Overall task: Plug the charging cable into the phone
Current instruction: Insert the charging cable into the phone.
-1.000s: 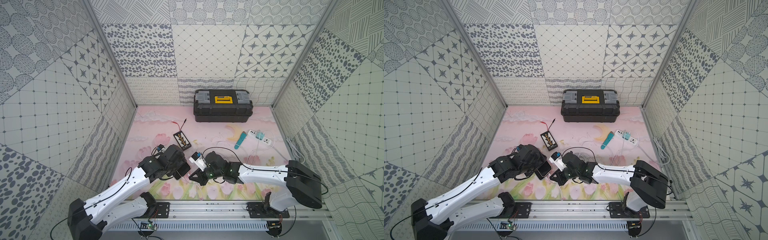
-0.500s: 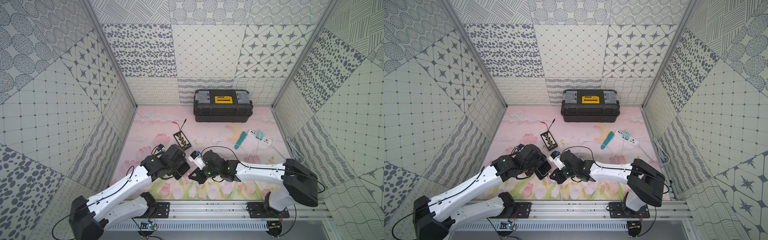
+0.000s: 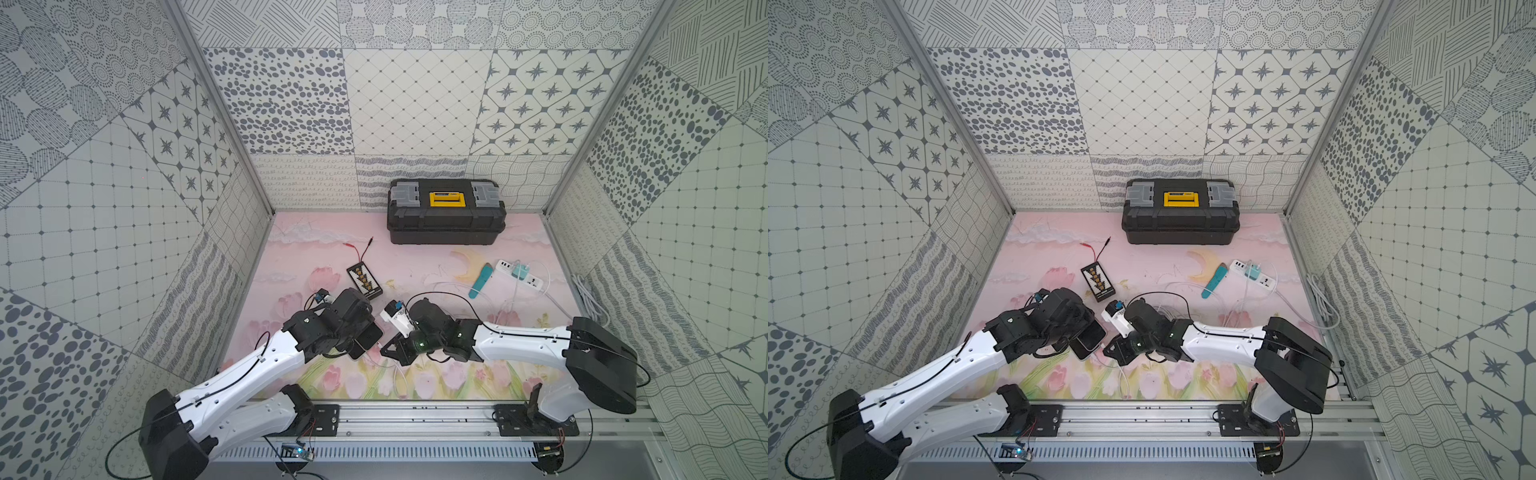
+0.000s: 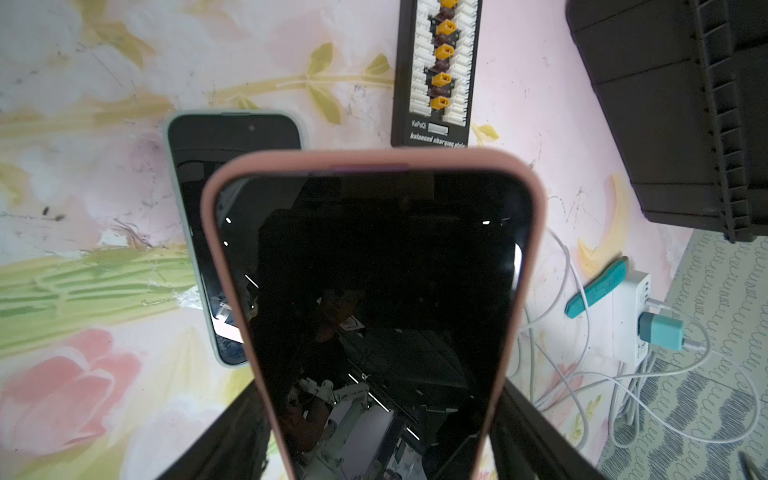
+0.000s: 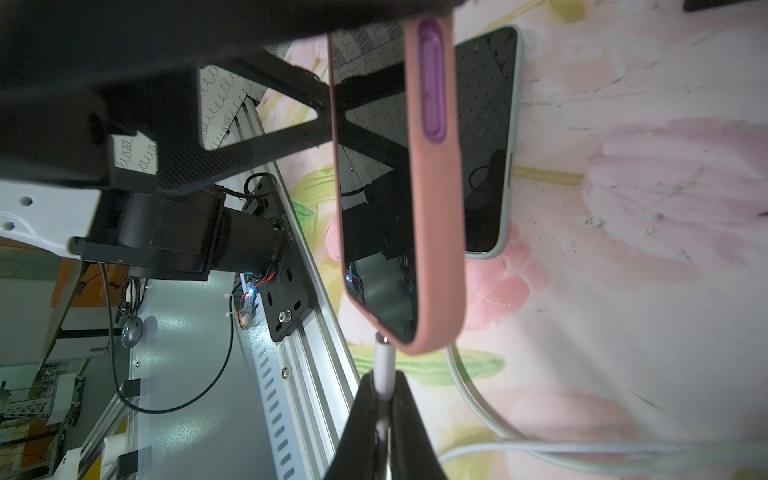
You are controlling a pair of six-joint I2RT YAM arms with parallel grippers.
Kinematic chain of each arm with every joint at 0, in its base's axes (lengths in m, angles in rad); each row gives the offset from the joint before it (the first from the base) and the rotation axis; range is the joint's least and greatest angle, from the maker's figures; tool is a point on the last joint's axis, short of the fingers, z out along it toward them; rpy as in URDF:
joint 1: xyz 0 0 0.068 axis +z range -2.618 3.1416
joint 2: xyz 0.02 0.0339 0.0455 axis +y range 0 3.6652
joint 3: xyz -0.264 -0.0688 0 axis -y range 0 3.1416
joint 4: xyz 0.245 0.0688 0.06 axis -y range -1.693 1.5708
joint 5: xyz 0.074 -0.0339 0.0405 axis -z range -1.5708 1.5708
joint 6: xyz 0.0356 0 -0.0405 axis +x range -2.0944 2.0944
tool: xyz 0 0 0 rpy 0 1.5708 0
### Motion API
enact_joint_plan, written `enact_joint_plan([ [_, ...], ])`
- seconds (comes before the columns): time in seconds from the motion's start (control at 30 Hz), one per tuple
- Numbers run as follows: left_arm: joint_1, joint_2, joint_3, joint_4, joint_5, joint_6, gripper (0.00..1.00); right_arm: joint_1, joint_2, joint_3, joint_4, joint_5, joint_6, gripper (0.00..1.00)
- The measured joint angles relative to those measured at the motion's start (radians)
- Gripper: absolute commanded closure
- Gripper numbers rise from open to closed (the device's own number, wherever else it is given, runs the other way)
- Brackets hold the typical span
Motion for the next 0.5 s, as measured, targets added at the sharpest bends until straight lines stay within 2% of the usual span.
enact_joint_plan([
  [0.5,0.000,0.016,-0.021,0.017,0.003,-0.019,1.00,-0.002,0.026,-0.002,0.026,-0.043,0.024,1.00],
])
